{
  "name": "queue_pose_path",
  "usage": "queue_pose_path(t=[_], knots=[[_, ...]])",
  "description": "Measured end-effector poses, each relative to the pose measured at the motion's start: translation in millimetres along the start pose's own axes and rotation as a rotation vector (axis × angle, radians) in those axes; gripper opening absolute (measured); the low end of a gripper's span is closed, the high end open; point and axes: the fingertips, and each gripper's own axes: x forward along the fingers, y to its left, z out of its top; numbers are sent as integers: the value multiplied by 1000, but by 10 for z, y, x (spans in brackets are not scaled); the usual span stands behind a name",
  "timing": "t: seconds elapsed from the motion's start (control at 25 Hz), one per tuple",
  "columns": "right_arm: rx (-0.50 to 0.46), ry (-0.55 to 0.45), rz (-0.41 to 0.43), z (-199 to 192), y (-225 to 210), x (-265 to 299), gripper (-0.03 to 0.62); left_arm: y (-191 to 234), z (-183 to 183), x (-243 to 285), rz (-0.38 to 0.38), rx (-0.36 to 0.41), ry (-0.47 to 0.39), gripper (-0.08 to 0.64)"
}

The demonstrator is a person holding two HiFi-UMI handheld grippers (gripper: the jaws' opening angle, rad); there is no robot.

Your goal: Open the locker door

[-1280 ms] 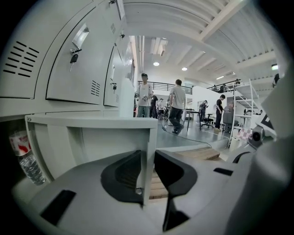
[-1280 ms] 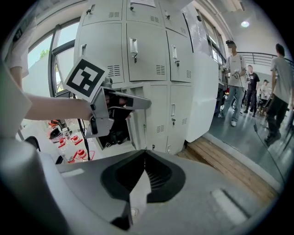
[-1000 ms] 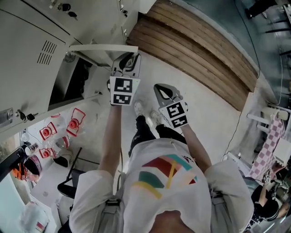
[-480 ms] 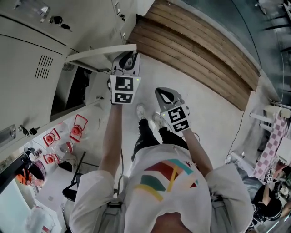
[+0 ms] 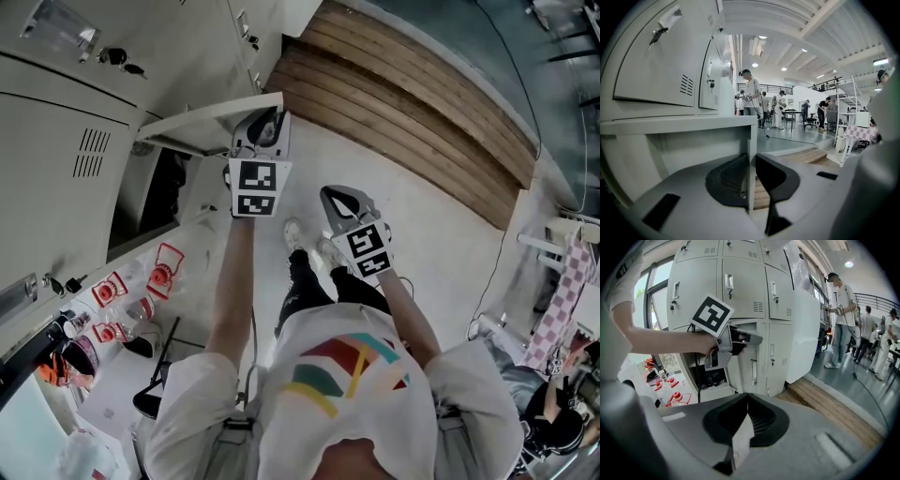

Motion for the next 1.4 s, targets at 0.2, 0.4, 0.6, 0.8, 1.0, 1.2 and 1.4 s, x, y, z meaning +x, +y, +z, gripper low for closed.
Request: queue_pose_path(t=[0.2,0.4,0.6,0.8,1.0,1.2,1.4], knots=[[-6,0,3,1,18,3,5,-4,-16,1,4,-9,1,69],[-21,5,9,-29,64,-10,5,-23,-41,-21,7,6,9,69],[-28,5,17,-33,112,-33,5,-65,-76,-78,-7,11,23,69],[-36,1,25,-17,137,-45,5,-69,-107,-146,-6,3,24,84],[-49,-10,34,26,194,-55,5,-100,-129,-234,-3,2,24,91],[-64,-23,44,69,246,-77,5,-120,-104,-372,9,-6,10,91],[-75,-42,52,119,294,-124,5,-135,-15,-564,31,-18,-15,91]])
